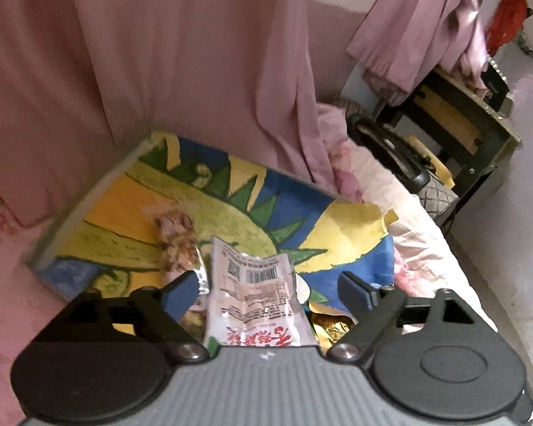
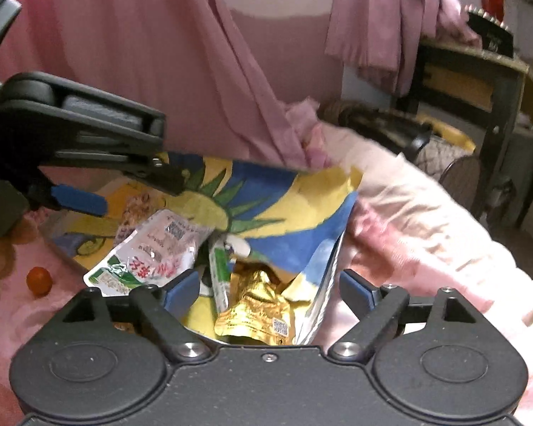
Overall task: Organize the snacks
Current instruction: 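Open both tools to drop the white pouch and gold packet into the lid, then withdraw both tools from the lid toward the remaining snacks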
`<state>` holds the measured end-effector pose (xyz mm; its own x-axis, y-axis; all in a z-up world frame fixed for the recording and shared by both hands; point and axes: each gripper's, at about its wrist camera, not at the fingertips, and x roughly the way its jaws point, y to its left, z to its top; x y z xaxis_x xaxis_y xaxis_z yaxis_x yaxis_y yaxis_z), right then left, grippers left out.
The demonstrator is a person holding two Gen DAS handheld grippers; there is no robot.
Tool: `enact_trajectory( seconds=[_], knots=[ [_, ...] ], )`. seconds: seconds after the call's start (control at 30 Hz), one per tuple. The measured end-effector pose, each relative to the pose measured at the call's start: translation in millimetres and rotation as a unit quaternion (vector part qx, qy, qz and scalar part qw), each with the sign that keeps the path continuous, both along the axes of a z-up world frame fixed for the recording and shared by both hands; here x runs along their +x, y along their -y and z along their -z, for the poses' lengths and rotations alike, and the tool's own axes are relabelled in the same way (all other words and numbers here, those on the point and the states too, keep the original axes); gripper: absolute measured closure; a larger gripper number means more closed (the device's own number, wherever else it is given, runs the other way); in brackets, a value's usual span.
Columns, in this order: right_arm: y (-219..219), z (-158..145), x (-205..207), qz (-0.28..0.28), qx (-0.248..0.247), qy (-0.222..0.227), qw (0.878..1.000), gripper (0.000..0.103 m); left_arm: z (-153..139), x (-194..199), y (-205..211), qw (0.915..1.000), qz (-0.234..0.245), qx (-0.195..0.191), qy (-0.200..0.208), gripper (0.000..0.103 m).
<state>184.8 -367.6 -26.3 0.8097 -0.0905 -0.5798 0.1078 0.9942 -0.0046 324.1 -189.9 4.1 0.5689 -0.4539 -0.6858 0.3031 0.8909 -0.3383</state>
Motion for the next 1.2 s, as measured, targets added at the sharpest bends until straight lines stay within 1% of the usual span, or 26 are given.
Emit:
enact_trajectory(
  seconds=[0.07,0.2,0.4,0.5,0.67,0.9,1.07,1.2],
  knots=[
    [1.3,-7.2,-7.8,0.002,0.005,0.018,1.000,0.011,-9.9,-6.5,-6.2,0.9999,-0.003,0.008,0.015,0.006],
    [2.0,-27.1,-28.2,0.009,0.008,0.065,0.998,0.006,-29.1,-23.2,-21.6,0.9987,-0.010,0.018,0.045,0.002],
    [-7.5,-56.8,-64.3,0.016,0.008,0.119,0.993,0.003,-51.3,-61.3,-49.3,0.9942,-0.016,0.021,0.105,0.001],
    [-12.7,-69.7,-88.0,0.021,0.023,0.138,0.990,0.002,-58.9,-82.8,-63.2,0.9918,-0.016,0.019,0.125,0.000],
    [-26.3,-80.3,-128.6,0.029,0.027,0.158,0.987,0.001,-66.0,-121.8,-88.6,0.9881,-0.022,0.002,0.152,0.000],
    [-39.4,-90.0,-177.5,0.037,0.033,0.178,0.983,0.001,-66.6,-169.9,-115.8,0.9848,-0.020,-0.005,0.172,0.000],
    [-47.6,-91.3,-207.4,0.048,0.056,0.184,0.980,0.001,-65.8,-197.8,-130.0,0.9832,-0.015,0.005,0.182,0.000],
    [-62.1,-89.9,-224.2,0.051,0.051,0.188,0.979,0.001,-60.5,-218.5,-141.1,0.9821,-0.009,0.023,0.187,0.000]
  ],
)
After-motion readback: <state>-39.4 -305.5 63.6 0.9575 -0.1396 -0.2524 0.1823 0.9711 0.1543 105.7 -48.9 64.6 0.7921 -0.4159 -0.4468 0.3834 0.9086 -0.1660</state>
